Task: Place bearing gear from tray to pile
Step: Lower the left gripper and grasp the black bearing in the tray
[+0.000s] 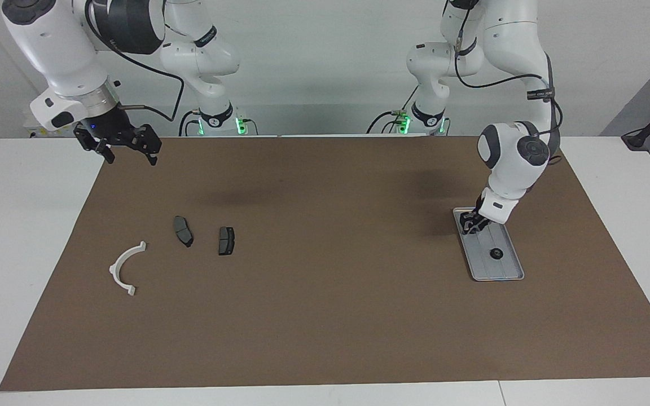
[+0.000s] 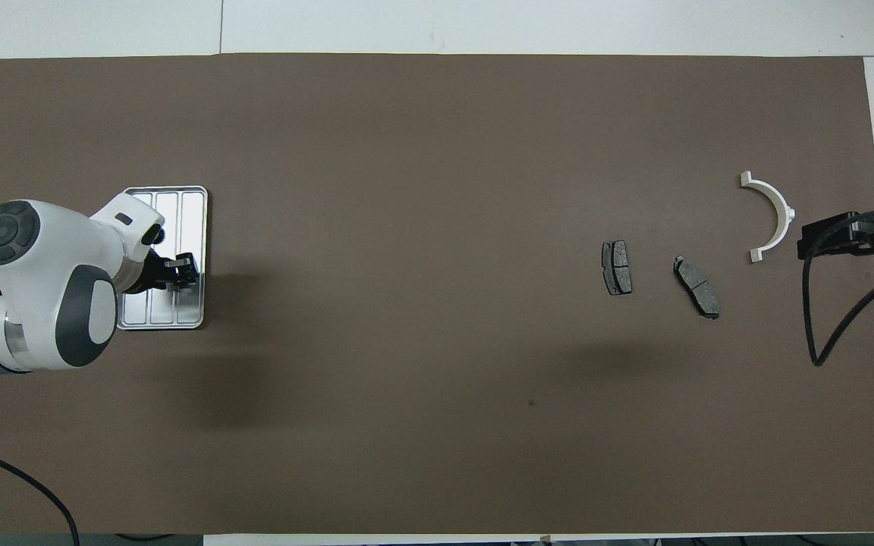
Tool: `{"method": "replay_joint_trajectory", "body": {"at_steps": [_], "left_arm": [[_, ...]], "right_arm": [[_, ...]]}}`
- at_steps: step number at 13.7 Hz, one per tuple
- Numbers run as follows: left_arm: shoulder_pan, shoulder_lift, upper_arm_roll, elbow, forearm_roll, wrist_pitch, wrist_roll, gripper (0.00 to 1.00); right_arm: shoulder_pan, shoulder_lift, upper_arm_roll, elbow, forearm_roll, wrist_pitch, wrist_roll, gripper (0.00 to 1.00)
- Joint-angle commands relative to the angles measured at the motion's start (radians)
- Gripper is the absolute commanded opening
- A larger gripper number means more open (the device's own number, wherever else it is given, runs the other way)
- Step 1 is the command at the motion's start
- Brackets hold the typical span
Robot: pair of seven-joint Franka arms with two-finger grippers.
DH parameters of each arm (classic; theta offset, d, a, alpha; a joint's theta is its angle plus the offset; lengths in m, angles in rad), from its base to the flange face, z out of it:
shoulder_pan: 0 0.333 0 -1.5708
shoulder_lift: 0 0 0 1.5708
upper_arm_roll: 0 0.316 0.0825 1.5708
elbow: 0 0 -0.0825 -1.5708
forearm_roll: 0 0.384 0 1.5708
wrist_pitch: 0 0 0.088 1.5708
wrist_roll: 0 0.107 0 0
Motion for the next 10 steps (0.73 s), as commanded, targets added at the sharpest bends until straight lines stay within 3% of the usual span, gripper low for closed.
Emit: {"method": "replay_joint_trajectory", "body": {"at_steps": [1,3,4,7,10], "left_arm": [[-0.002,0.0,0.001,-0.018,-0.002,0.027,-0.005,0.22],[-0.002,0.0,0.001,-0.023,-0.002,0.027,-0.002,0.13],[-0.002,0.0,0.001,-0.023,-0.002,0.027,-0.002,0.0],[-0.002,0.002,-0.001,0.028,-0.002,0.001,-0.017,0.0],[-0.049,0.002,-0.004,0.159,-0.003,-0.14,-0.135,0.0]], "right_arm": [[0.002,-0.022,0.0,-0.03,0.005,0.019,0.021,1.0],[0.004,-0.022,0.0,-0.03,0.005,0.021,0.026,1.0],[0.004,-0.023,0.0,-0.033,0.005,0.021,0.027,1.0],[0.002,-0.024,0.0,-0.037,0.005,0.022,0.021,1.0],[0.004,-0.022,0.001,-0.033,0.005,0.026,0.041,1.0]]}}
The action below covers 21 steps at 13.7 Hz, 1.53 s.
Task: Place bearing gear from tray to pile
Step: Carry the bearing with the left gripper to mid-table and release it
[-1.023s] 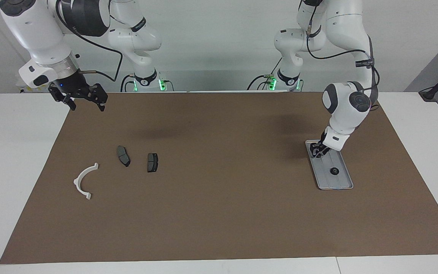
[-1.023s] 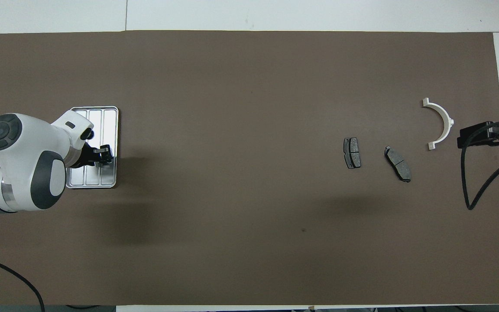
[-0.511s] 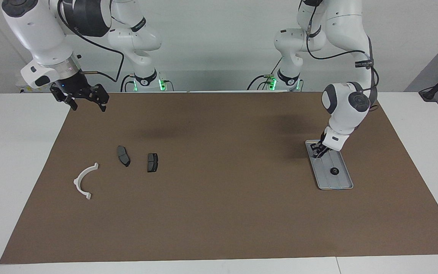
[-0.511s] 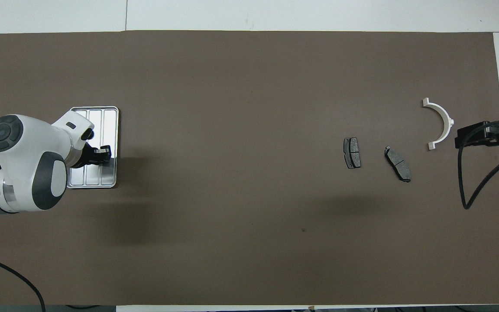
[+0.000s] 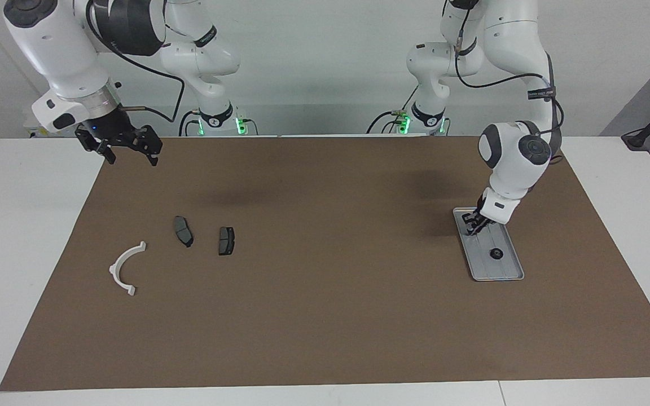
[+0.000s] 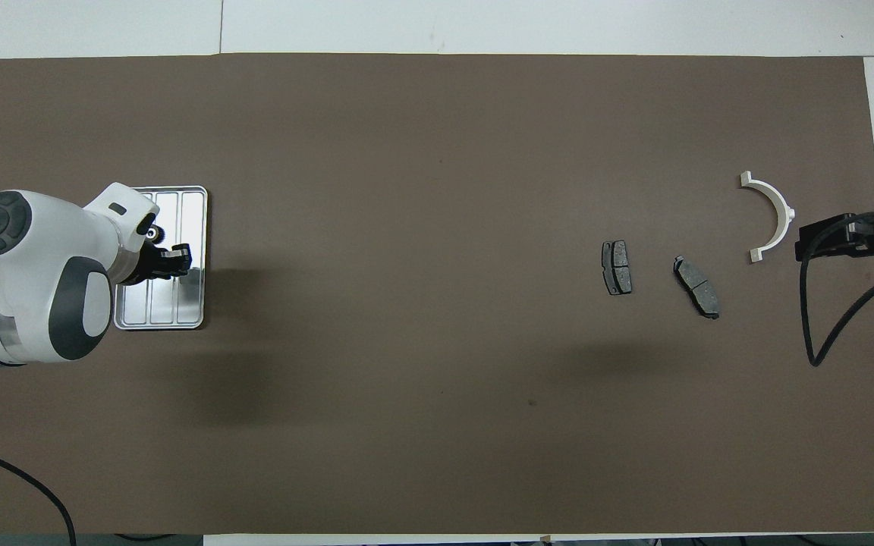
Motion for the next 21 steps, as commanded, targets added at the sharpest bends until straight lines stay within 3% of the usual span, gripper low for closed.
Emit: {"method": "replay_joint_trajectory", "body": {"at_steps": [1,3,7,12,16,21], "left_arm": [[-0.079,0.016,0.001,0.145,-0.003,-0.143,-0.139,0.0],[-0.165,0.031,0.003,0.219,-0.003,-0.209,-0.284,0.0],[-0.349,0.083,0.004,0.33,-0.003,-0.223,-0.581,0.0],[-0.545,0.334,0.006,0.586,0.012,-0.237,-0.881,0.0],[-0.574,0.329,0.004,0.477,0.014,-0.095,-0.899,0.0],[-0.585,0.342,0.004,0.46,0.014,-0.076,-0.921,0.0]], "right_arm": [[0.003,-0.022,0.001,-0.028,0.005,0.027,0.028,1.0],[0.005,-0.022,0.004,-0.028,0.005,0.033,0.028,1.0],[0.026,-0.017,0.006,-0.027,0.008,0.059,0.034,1.0],[0.014,-0.01,0.006,-0.028,0.008,0.084,0.02,1.0],[0.016,-0.01,0.004,-0.03,0.008,0.079,0.019,1.0],[0.005,-0.013,0.004,-0.036,0.009,0.075,0.019,1.0]]}}
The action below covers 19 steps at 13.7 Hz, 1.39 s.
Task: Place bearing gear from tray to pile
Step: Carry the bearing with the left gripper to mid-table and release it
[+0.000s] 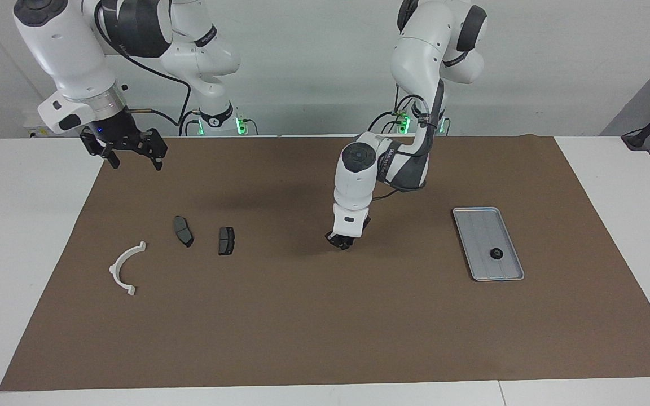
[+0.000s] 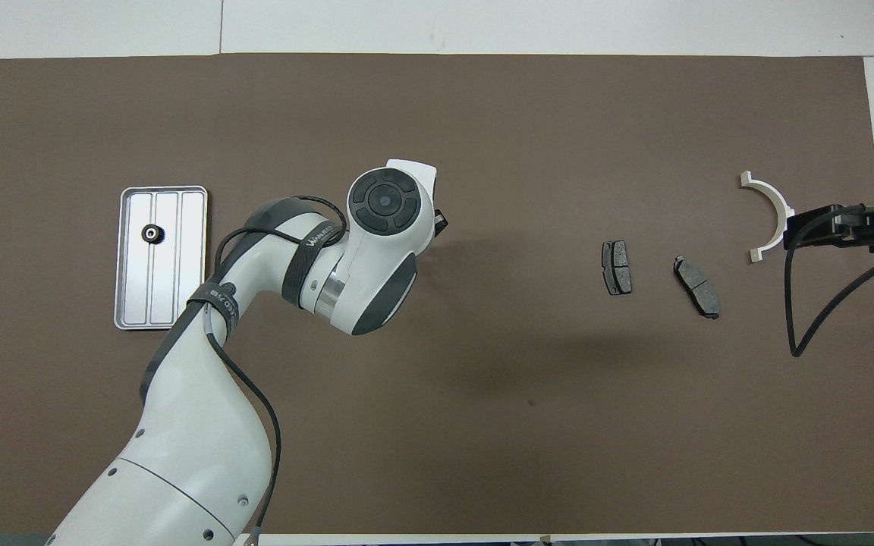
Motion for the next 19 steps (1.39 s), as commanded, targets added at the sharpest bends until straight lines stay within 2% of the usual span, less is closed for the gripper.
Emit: {"method": "replay_joint_trajectory", "body": {"at_steps": [1,9,10,11,12,13,14,17,19], "left_arm": [[-0.025,-0.005,0.014,-0.028,0.011,0.021,-0.028,0.0],[-0.029,-0.005,0.014,-0.054,0.012,0.041,-0.031,0.0],[-0.029,-0.005,0.014,-0.06,0.012,0.043,-0.031,0.03],[-0.029,-0.005,0.014,-0.06,0.012,0.041,-0.029,0.14],[-0.029,-0.005,0.014,-0.058,0.012,0.041,-0.029,0.35],[-0.029,-0.005,0.014,-0.054,0.012,0.035,-0.029,0.77],[-0.028,-0.005,0.016,-0.046,0.011,0.023,-0.029,1.0],[-0.012,-0.017,0.016,-0.037,0.011,0.018,-0.028,1.0],[0.03,-0.058,0.025,-0.026,0.012,-0.064,-0.014,0.98]], "right_arm": [[-0.014,-0.016,0.005,-0.031,0.008,0.017,0.007,1.0],[-0.005,-0.023,0.005,-0.06,0.008,0.034,0.008,1.0],[0.0,-0.023,0.005,-0.061,0.008,0.036,0.016,1.0],[0.001,-0.024,0.007,-0.063,0.008,0.036,0.019,1.0],[0.0,-0.024,0.007,-0.063,0.008,0.036,0.013,1.0],[-0.002,-0.024,0.005,-0.063,0.008,0.036,0.007,1.0],[-0.005,-0.024,0.005,-0.063,0.008,0.036,0.004,1.0],[-0.025,-0.023,-0.004,-0.055,0.009,0.02,-0.054,1.0],[-0.031,-0.018,-0.002,-0.049,0.017,0.022,-0.052,1.0]]}}
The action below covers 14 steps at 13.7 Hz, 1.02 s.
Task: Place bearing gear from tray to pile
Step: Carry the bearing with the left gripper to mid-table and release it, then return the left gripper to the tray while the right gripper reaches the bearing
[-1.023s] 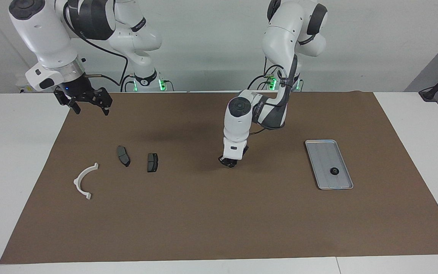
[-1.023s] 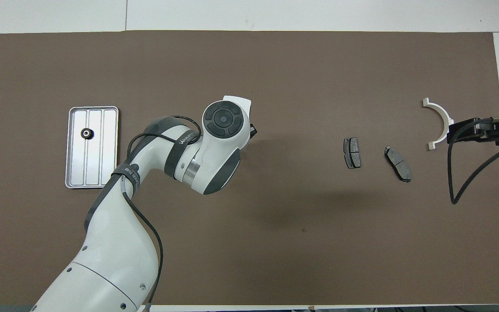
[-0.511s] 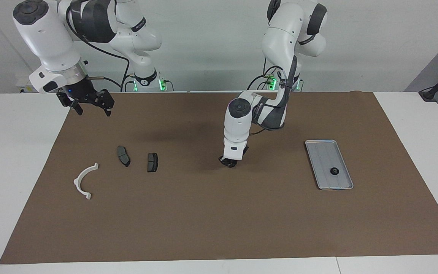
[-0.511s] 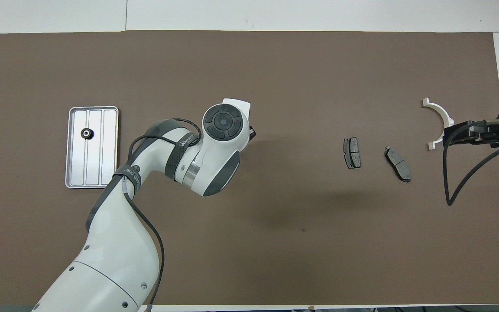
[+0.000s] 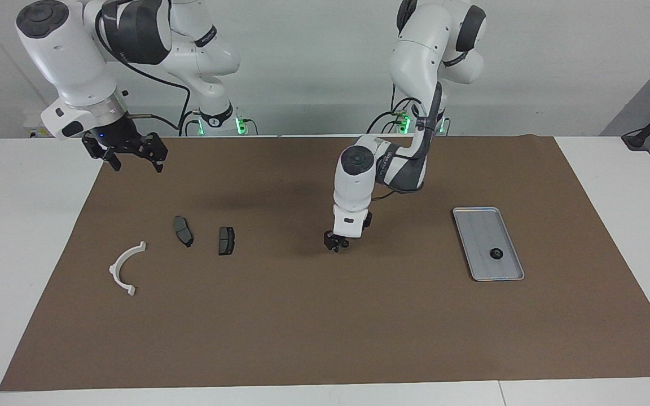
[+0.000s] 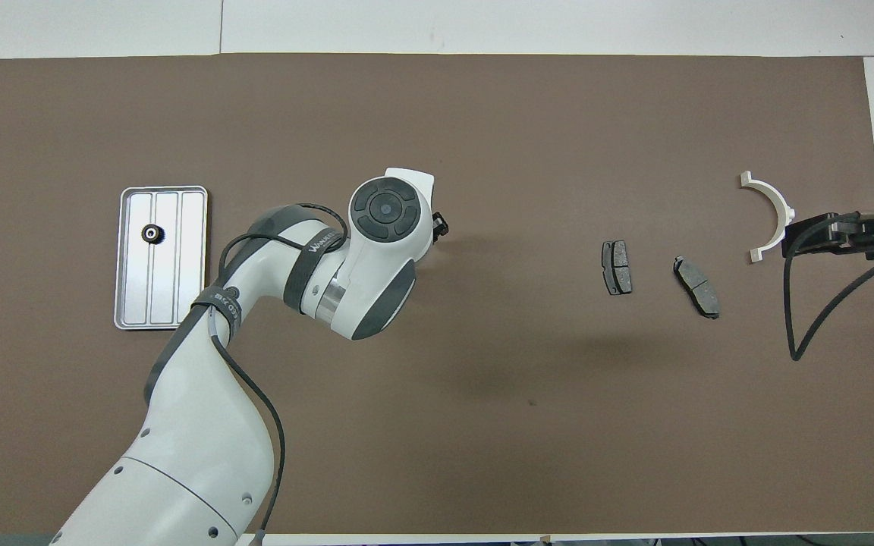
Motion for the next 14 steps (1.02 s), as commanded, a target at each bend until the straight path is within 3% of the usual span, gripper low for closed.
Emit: {"method": "replay_joint_trajectory", "body": {"at_steps": [1,3,6,9,14], "left_arm": [[0.052,-0.064,0.01,0.0,0.012,-0.096,0.029,0.96],[0.11,-0.11,0.011,-0.011,0.012,-0.157,0.125,0.95],[0.215,-0.176,0.01,-0.039,0.012,-0.212,0.314,0.95],[0.307,-0.182,0.011,-0.054,0.012,-0.215,0.508,0.95],[0.48,-0.184,0.011,-0.068,0.011,-0.196,0.912,0.93]], "right_arm": [[-0.019,-0.009,0.002,-0.002,0.058,0.014,-0.018,1.0],[-0.01,0.013,0.003,0.018,0.073,0.03,-0.007,1.0],[0.025,0.122,0.019,0.133,0.067,0.04,0.025,1.0],[0.105,0.32,0.02,0.338,0.044,0.034,0.083,1.0],[0.313,0.428,0.02,0.371,-0.002,0.087,0.31,1.0]]}}
